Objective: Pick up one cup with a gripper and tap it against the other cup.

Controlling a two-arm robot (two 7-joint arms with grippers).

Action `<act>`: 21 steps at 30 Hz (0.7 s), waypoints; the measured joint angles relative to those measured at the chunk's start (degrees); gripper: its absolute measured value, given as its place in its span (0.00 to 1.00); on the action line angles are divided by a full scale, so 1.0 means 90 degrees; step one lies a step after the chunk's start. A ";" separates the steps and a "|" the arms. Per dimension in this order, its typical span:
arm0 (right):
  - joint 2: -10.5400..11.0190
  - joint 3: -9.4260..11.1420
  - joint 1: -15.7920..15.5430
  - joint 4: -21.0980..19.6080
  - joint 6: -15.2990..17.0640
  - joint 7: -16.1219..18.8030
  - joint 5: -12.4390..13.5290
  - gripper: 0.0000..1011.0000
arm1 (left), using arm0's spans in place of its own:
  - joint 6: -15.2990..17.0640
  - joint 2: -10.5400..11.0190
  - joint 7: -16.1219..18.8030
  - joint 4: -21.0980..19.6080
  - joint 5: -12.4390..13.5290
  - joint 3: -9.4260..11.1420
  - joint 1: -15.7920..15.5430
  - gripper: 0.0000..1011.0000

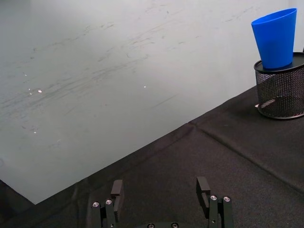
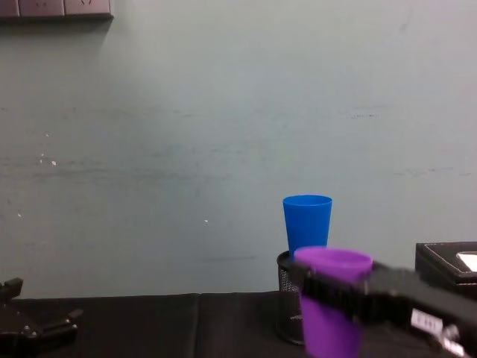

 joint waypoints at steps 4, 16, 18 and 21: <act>0.0000 -0.0048 -0.0205 0.0113 -0.0323 0.0000 -0.0154 0.74 | 0.0000 0.0000 0.0000 0.0000 0.0000 0.0000 -0.0001 0.99; -0.0246 -0.0026 -0.0181 0.1172 -0.1261 0.0342 -0.0386 0.74 | 0.0000 0.0000 0.0000 0.0000 0.0000 0.0000 0.0000 0.99; -0.0297 -0.0011 -0.0144 0.1330 -0.1360 0.0404 -0.0427 0.74 | 0.0000 0.0000 0.0000 0.0000 0.0000 0.0000 0.0000 0.99; -0.0336 0.0013 -0.0130 0.1422 -0.1433 0.0421 -0.0468 0.74 | 0.0000 0.0000 0.0000 0.0000 0.0000 0.0000 0.0000 0.99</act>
